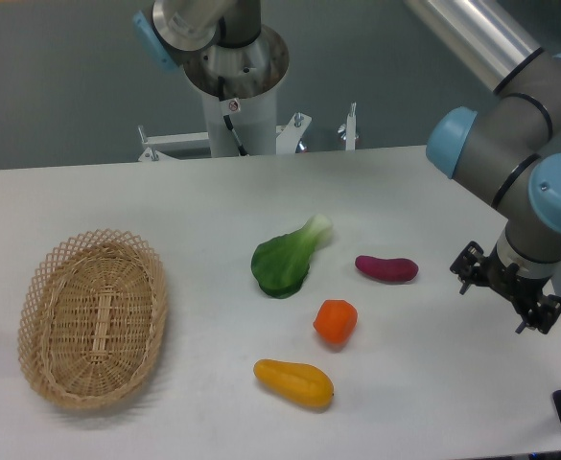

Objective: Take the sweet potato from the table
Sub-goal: 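Move the open gripper over the purple sweet potato and lower it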

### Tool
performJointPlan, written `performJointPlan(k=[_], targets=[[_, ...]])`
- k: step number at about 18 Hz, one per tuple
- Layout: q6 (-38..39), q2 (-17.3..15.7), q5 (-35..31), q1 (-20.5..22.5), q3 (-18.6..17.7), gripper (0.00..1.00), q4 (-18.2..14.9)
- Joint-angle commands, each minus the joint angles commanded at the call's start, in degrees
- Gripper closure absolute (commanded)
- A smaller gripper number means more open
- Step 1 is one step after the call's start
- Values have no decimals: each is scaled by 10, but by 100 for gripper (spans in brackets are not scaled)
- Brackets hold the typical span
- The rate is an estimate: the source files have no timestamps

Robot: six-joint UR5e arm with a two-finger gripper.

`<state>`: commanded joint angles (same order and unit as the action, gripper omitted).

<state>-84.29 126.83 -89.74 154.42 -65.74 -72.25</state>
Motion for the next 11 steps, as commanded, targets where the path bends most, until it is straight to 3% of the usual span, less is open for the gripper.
performJointPlan(k=[5, 11], targets=[[0, -13, 5, 1, -11, 0, -1], [2, -39, 51, 4, -66, 0, 2]])
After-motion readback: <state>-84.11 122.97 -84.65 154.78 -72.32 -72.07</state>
